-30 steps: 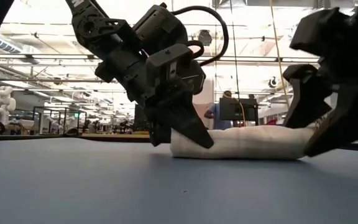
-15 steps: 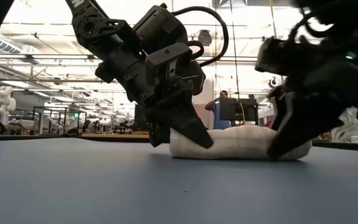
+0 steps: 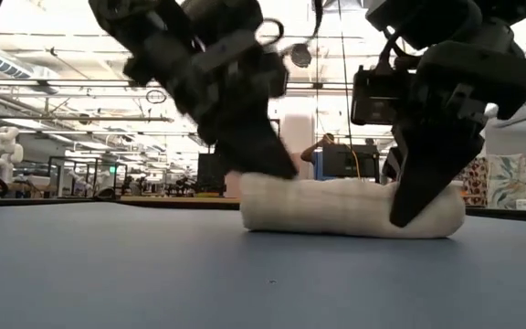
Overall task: Roll towel
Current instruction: Roll the white towel
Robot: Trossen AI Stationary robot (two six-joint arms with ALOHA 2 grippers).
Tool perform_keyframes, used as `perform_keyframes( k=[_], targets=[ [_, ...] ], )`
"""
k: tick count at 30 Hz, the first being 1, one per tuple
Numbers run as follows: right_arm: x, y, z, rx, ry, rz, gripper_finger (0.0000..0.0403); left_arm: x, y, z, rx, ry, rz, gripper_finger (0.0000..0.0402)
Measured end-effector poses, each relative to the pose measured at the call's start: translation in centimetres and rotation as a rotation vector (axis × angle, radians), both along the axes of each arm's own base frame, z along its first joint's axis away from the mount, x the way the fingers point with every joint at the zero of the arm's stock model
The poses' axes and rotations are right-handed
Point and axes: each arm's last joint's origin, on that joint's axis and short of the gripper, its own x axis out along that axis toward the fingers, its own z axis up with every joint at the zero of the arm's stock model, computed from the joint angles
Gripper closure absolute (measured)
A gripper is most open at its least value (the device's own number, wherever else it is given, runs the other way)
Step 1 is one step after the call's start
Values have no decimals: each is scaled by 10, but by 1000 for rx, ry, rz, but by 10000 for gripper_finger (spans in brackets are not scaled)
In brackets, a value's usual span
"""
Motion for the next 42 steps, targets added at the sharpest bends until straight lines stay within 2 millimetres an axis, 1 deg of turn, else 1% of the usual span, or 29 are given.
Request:
perform_keyframes(
  k=[3, 7, 13, 15, 17, 20, 22, 26, 28, 30, 34, 37, 39, 42],
  targets=[
    [1, -2, 0, 26, 4, 3, 358, -3, -9, 14, 63, -56, -11, 229],
    [3, -8, 0, 56, 14, -1, 356, -9, -35, 17, 167, -102, -30, 218],
    [5, -14, 0, 101, 29, -9, 358, -18, -78, 9, 436, -185, -15, 217],
    [6, -16, 0, 115, 31, -10, 361, -20, -90, 6, 472, -225, -11, 217],
    [6, -18, 0, 122, 28, -11, 362, -22, -96, 1, 502, -222, -4, 216],
    [6, -19, 0, 123, 28, -11, 363, -22, -96, -10, 533, -183, 7, 211],
    [6, -19, 0, 122, 28, -11, 363, -20, -93, -15, 544, -166, 14, 195],
    [6, -18, 0, 119, 26, -11, 363, -18, -88, -21, 575, -153, 49, 136],
    [6, -18, 0, 116, 25, -11, 363, -17, -86, -23, 592, -146, 37, 107],
    [6, -18, 0, 115, 24, -11, 363, -16, -86, -24, 582, -142, 13, 91],
    [7, -18, 0, 113, 21, -12, 363, -15, -88, -31, 544, -135, -26, 90],
    [7, -18, 0, 114, 16, -14, 361, -12, -85, -38, 537, -126, -28, 106],
    [7, -18, 0, 116, 9, -13, 361, -11, -83, -43, 542, -116, 5, 118],
    [9, -18, 1, 119, -7, -11, 360, -10, -80, -44, 557, -113, 33, 129]
  ],
)
